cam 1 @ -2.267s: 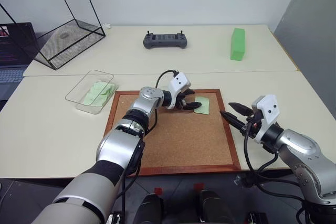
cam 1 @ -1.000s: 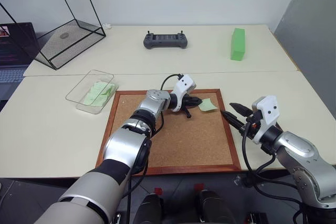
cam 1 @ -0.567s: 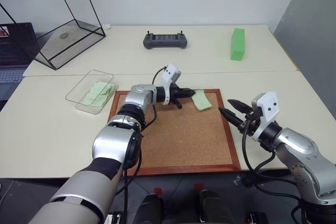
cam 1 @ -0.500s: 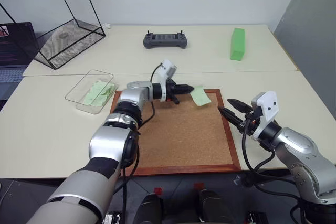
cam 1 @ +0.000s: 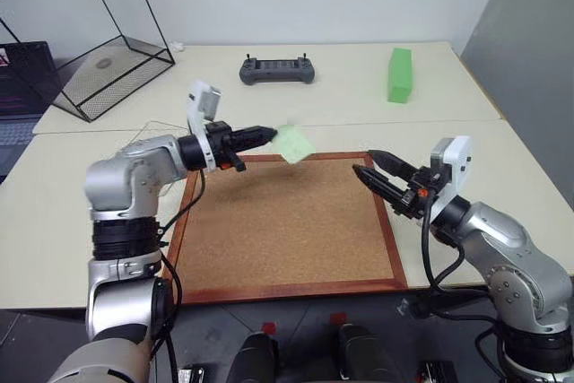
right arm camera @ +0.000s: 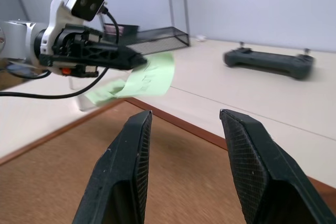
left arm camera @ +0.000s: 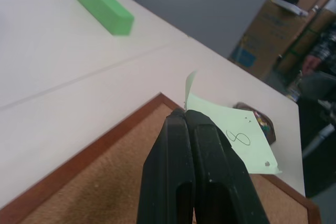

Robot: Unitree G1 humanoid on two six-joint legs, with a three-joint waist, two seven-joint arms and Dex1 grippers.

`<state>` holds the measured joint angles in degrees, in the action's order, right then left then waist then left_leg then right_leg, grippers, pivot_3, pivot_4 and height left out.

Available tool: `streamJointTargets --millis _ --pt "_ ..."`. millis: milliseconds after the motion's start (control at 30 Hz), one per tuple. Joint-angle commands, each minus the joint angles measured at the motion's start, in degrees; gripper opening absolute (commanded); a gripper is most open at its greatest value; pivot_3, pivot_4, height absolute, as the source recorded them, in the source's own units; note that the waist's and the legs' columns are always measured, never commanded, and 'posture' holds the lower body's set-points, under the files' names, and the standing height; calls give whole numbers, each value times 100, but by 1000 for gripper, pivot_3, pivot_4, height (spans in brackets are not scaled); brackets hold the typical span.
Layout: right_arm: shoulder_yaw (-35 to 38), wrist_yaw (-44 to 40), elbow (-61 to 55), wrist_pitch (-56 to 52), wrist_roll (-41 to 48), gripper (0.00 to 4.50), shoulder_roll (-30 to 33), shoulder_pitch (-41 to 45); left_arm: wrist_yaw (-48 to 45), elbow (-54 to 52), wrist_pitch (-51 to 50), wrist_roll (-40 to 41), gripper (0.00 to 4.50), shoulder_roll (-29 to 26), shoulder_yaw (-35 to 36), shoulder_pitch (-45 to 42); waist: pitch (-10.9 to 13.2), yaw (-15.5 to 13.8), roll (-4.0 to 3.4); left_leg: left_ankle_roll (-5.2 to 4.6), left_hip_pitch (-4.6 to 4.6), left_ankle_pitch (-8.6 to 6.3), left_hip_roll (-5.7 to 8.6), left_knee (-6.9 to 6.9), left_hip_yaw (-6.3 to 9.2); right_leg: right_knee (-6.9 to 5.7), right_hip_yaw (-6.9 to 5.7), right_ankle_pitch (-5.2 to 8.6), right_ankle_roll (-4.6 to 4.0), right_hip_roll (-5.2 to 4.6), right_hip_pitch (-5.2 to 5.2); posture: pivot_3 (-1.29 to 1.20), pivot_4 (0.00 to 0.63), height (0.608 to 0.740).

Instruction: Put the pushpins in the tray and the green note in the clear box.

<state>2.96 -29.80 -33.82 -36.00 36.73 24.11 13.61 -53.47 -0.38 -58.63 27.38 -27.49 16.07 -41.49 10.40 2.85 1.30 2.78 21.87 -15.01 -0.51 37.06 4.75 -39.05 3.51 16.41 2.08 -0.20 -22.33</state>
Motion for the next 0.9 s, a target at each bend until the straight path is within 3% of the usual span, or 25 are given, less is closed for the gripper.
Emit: streamJointTargets --millis 33,100,200,600,900 --pt "-223 -71 -59 41 56 2174 -76 249 661 -562 -199 231 27 -145 476 203 0 -8 0 0 0 0 1 0 -2 0 1 0 0 0 0 0 150 740" --pt "-396 -148 66 105 -13 2174 -113 347 1034 -722 -211 215 27 -226 736 373 0 -16 0 0 0 0 0 0 0 1 2 0 0 -1 -1 0 150 740" --pt "-590 -237 193 234 -134 2814 -140 481 1569 -892 -194 211 0 -320 1115 568 0 -15 0 0 -1 0 -4 -2 1 2 2 0 0 0 -3 0 150 740" --pt "-831 -551 340 527 -310 2814 -201 748 2986 215 1669 -583 0 -883 1728 705 0 -93 2 1 0 -1 -2 -3 -7 7 0 -1 -1 -3 -4 0 150 740" --pt "-963 -647 112 616 -475 2814 -118 811 3561 1378 2794 -1076 0 -991 1541 810 -1 -102 4 1 4 -1 -1 -5 -4 8 -4 -1 -2 -10 -6 0 150 740"
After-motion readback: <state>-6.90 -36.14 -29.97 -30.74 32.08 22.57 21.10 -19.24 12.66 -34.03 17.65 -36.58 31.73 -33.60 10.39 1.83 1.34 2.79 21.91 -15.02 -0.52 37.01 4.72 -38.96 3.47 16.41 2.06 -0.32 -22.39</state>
